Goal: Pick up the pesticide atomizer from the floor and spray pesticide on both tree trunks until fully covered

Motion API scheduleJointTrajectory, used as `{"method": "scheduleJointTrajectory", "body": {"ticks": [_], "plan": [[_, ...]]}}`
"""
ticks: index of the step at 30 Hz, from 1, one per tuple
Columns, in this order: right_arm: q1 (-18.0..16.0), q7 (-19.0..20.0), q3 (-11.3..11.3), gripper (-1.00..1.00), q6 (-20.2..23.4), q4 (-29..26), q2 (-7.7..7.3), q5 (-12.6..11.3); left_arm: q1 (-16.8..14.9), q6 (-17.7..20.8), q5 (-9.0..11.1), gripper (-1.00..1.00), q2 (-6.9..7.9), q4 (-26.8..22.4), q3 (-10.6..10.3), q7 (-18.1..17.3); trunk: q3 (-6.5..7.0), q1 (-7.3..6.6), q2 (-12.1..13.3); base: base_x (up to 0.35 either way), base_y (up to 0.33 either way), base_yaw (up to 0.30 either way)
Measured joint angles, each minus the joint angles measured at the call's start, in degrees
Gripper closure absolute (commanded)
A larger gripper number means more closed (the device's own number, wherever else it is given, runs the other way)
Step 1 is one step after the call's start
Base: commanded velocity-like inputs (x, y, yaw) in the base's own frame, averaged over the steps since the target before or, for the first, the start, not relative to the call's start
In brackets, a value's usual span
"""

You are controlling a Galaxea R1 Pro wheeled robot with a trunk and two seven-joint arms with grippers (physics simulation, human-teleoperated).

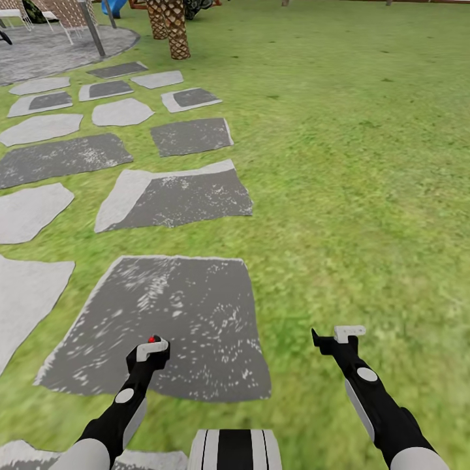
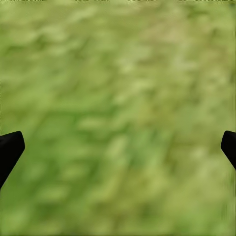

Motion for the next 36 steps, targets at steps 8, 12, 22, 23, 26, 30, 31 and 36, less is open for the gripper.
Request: {"method": "scheduleJointTrajectory", "body": {"ticks": [8, 12, 22, 23, 26, 30, 31, 36], "plan": [[0.0, 0.0, 0.0, -1.00, 0.0, 0.0, 0.00, 0.0, 0.0, 0.0, 0.0, -1.00, 0.00, 0.0, 0.0, 0.0, 0.00, 0.00, 0.0, 0.072, 0.047, 0.000], [0.0, 0.0, 0.0, -1.00, 0.0, 0.0, 0.00, 0.0, 0.0, -0.1, 0.0, -1.00, 0.00, 0.0, 0.0, 0.0, 0.00, 0.00, 0.0, 0.006, 0.004, 0.000], [0.0, 0.0, 0.0, -1.00, 0.0, 0.0, 0.00, 0.0, 0.0, -0.1, -0.1, -1.00, 0.00, 0.0, 0.0, 0.0, -1.79, 0.16, -0.1, 0.000, 0.000, 0.000], [0.0, 0.0, 0.0, -1.00, 0.0, 0.0, 0.00, 0.0, 0.0, -0.1, -0.1, -1.00, 0.00, 0.0, 0.0, 0.0, -1.81, 0.16, -0.1, 0.000, 0.000, 0.000], [0.0, 0.0, 0.0, -1.00, 0.0, 0.0, 0.00, 0.0, 0.0, -0.1, -0.1, -1.00, 0.00, 0.0, 0.0, 0.0, -1.84, 0.16, -0.1, 0.000, 0.000, 0.000], [0.0, 0.0, 0.0, -1.00, 0.0, 0.0, 0.00, 0.0, 0.0, 0.0, 0.0, -1.00, 0.00, 0.0, 0.0, 0.0, -2.76, 0.26, -0.1, 0.000, 0.000, 0.000], [0.0, 0.0, 0.0, -1.00, 0.0, 0.0, 0.00, 0.0, 0.0, 0.0, 0.0, -1.00, 0.00, 0.0, 0.0, 0.0, -3.02, 0.29, -0.1, 0.000, 0.000, 0.000], [0.0, 0.0, 0.0, -1.00, 0.0, 0.0, 0.00, 0.0, 0.0, -0.1, 0.0, -1.00, 0.00, 0.0, 0.0, 0.0, -3.32, 0.28, -0.1, 0.000, 0.000, 0.000]]}}
